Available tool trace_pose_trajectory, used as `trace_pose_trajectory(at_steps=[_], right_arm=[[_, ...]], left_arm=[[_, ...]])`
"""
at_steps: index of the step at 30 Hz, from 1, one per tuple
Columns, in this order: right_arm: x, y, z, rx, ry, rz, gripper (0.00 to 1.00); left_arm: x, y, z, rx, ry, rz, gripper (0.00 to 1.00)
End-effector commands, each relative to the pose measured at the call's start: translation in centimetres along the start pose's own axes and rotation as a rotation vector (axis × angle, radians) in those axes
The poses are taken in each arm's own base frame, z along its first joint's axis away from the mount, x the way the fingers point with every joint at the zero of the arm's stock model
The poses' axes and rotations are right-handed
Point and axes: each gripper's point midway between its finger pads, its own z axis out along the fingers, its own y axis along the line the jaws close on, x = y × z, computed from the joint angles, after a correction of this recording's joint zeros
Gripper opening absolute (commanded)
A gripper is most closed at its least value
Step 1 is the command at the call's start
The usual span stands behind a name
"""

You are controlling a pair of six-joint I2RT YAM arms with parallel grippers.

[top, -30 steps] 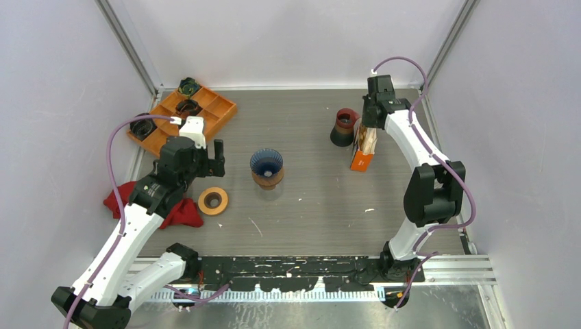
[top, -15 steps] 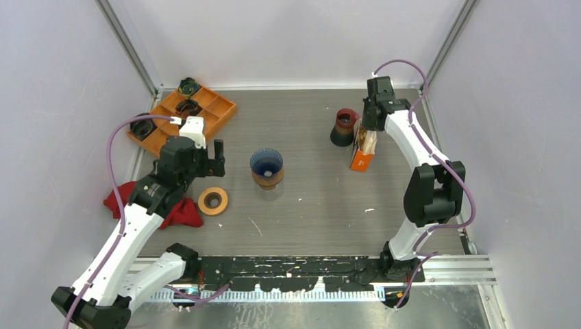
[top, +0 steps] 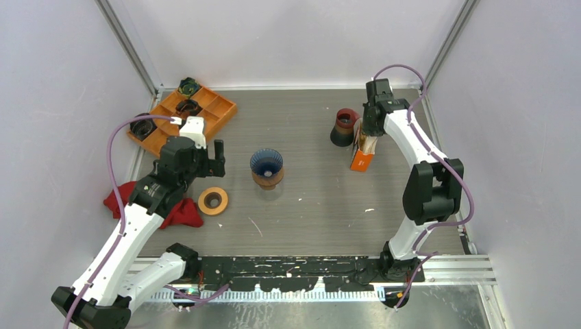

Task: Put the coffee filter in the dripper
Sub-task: Pick up a coffee filter from the coffee filter holder.

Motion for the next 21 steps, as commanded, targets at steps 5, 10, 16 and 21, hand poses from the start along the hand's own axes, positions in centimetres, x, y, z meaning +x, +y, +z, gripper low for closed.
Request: trace_pose_trajectory(at_steps=[5, 10, 16, 21], right_arm=[[-2.3, 0.3, -2.4, -0.048, -0.070, 0.031, 0.16], [-3.1, 0.5, -3.3, -0.064, -0.099, 0.031, 0.12], [-4.2, 0.6, -4.7, -0.080, -0.137, 0.037, 0.09], [-4.8, 0.6, -5.1, -0.086, -0.149, 0.035, 0.08]], left_arm=[[-1.7, -0.2, -0.2, 0.017, -0.069, -0.015, 0.99], [-1.7, -0.2, -0.2, 0.018, -0.070, -0.015, 0.99], [-1.7, -0.2, -0.2, 0.016, -0.069, -0.016, 0.99], [-1.7, -0.2, -0.2, 0.016, -0.068, -0.015, 0.99]])
